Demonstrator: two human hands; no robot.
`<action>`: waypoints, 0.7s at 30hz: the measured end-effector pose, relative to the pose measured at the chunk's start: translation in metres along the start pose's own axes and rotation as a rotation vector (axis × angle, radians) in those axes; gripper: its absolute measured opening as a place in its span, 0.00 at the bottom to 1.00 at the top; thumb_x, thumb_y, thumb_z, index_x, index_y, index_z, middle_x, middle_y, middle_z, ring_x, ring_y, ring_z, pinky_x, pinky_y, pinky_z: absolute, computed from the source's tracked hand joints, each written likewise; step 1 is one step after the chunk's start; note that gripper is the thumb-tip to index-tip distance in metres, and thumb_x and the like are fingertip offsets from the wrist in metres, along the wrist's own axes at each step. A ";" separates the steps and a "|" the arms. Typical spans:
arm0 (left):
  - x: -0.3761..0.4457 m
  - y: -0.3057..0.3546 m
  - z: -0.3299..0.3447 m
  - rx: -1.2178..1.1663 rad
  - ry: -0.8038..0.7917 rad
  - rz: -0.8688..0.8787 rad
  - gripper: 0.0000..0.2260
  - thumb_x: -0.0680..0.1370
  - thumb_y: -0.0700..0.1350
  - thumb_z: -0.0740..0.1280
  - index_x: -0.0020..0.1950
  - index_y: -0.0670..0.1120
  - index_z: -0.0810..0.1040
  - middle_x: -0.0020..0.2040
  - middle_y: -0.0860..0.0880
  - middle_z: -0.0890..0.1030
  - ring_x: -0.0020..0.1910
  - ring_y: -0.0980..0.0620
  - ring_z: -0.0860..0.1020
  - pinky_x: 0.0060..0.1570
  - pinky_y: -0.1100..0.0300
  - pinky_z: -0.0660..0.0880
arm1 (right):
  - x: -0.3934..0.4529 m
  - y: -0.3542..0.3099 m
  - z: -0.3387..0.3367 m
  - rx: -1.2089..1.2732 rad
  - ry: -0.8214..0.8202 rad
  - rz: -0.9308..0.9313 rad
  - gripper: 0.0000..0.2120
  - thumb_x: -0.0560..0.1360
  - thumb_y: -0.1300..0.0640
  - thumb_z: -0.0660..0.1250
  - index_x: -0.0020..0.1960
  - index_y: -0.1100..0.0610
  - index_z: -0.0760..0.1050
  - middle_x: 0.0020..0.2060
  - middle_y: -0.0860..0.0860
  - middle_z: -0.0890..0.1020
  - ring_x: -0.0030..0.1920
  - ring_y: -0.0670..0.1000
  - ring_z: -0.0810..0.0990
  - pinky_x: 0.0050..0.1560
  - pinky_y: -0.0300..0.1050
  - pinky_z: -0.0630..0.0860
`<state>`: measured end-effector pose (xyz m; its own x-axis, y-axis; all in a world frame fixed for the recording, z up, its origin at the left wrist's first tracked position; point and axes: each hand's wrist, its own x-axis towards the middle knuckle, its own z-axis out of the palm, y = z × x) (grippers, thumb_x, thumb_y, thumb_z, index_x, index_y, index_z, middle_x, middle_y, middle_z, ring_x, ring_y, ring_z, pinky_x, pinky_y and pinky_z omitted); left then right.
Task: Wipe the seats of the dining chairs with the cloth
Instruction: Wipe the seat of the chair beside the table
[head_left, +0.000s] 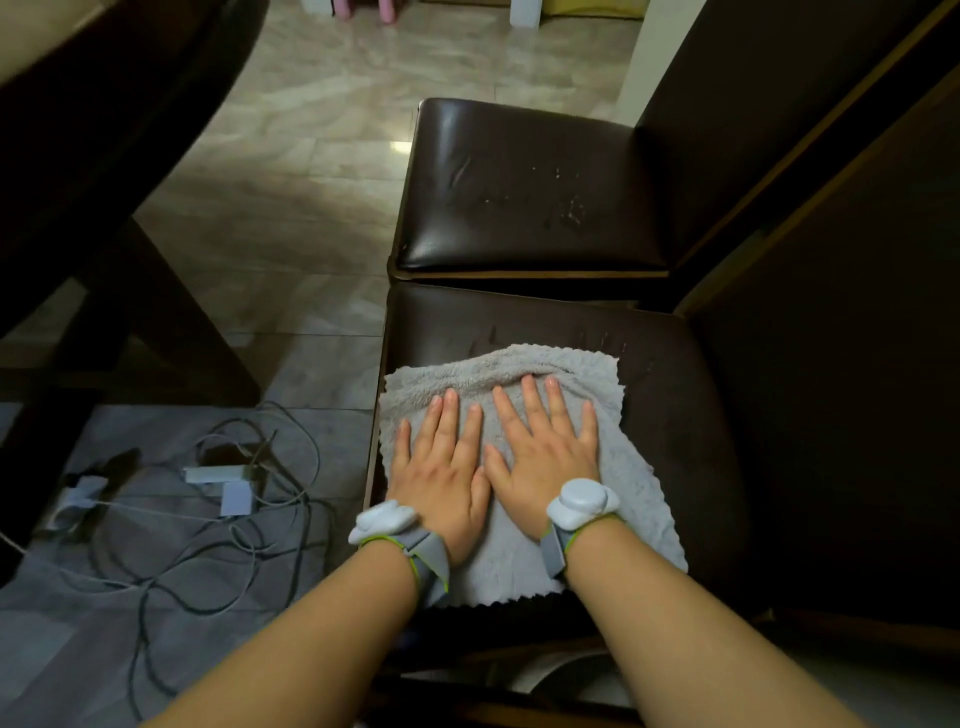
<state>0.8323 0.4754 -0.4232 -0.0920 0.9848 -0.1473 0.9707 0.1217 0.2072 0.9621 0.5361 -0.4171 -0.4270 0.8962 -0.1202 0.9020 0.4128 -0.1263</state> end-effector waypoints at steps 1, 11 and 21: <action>0.011 -0.003 -0.003 0.003 -0.014 0.003 0.31 0.74 0.57 0.35 0.77 0.51 0.36 0.76 0.49 0.33 0.74 0.53 0.32 0.74 0.47 0.35 | 0.010 0.001 -0.002 0.002 0.003 -0.002 0.31 0.77 0.39 0.44 0.77 0.42 0.43 0.79 0.49 0.45 0.78 0.53 0.39 0.73 0.63 0.36; 0.105 -0.026 -0.024 0.015 -0.047 0.013 0.29 0.78 0.56 0.43 0.78 0.52 0.41 0.78 0.48 0.37 0.77 0.50 0.37 0.73 0.46 0.37 | 0.098 0.006 -0.016 0.001 -0.024 0.019 0.30 0.78 0.38 0.44 0.77 0.41 0.40 0.78 0.48 0.43 0.77 0.53 0.37 0.73 0.64 0.37; 0.146 -0.047 -0.022 -0.156 0.059 -0.062 0.32 0.74 0.57 0.46 0.78 0.53 0.50 0.79 0.47 0.47 0.77 0.49 0.44 0.74 0.51 0.39 | 0.150 -0.002 -0.014 -0.004 -0.041 0.093 0.30 0.77 0.36 0.45 0.77 0.42 0.48 0.78 0.48 0.54 0.77 0.53 0.49 0.73 0.64 0.42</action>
<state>0.7680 0.6158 -0.4328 -0.1681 0.9798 -0.1086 0.9169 0.1959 0.3477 0.8977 0.6719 -0.4212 -0.3440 0.9232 -0.1713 0.9379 0.3292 -0.1091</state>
